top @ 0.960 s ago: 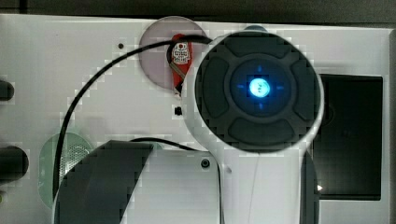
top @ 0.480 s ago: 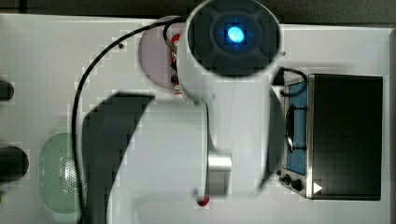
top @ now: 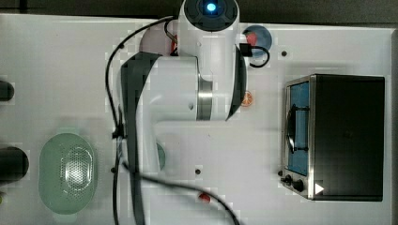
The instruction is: Pick ketchup from plate and place it on table.
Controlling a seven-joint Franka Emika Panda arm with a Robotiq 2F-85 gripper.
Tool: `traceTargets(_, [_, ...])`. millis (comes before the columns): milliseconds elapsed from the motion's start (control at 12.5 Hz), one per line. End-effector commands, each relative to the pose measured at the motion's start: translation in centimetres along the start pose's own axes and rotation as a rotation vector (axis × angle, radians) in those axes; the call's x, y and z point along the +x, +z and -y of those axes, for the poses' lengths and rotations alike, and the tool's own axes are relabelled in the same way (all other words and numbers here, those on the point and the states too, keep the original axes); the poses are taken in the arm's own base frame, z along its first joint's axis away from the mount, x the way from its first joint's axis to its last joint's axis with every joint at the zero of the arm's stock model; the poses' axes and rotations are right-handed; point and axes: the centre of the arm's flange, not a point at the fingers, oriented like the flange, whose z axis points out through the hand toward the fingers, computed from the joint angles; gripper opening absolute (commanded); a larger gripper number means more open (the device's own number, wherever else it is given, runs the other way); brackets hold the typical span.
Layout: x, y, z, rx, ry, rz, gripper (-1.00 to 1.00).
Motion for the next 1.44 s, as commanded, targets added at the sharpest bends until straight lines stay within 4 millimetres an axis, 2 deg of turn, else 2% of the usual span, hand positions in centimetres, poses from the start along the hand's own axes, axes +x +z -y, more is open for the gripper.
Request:
traceTargets(80, [1.0,3.6,2.2,0.021,-0.227,-0.022,1.00])
traceTargets(240, [2.1,7.5,3.7,0.040,-0.379,-0.051,1.00])
traceTargets(480, [3.2,12.2,5.9,0.073,-0.557,-0.134,1.00])
traceTargets(800, [3.6,17.2,7.6,0.079,-0.640,-0.194,1.00])
traceTargets(960, [4.1,19.2,7.8,0.061,-0.667,-0.221,1.00])
traceTargets(1440, [4.8,22.7,8.2,0.065,-0.682,-0.252,1.00])
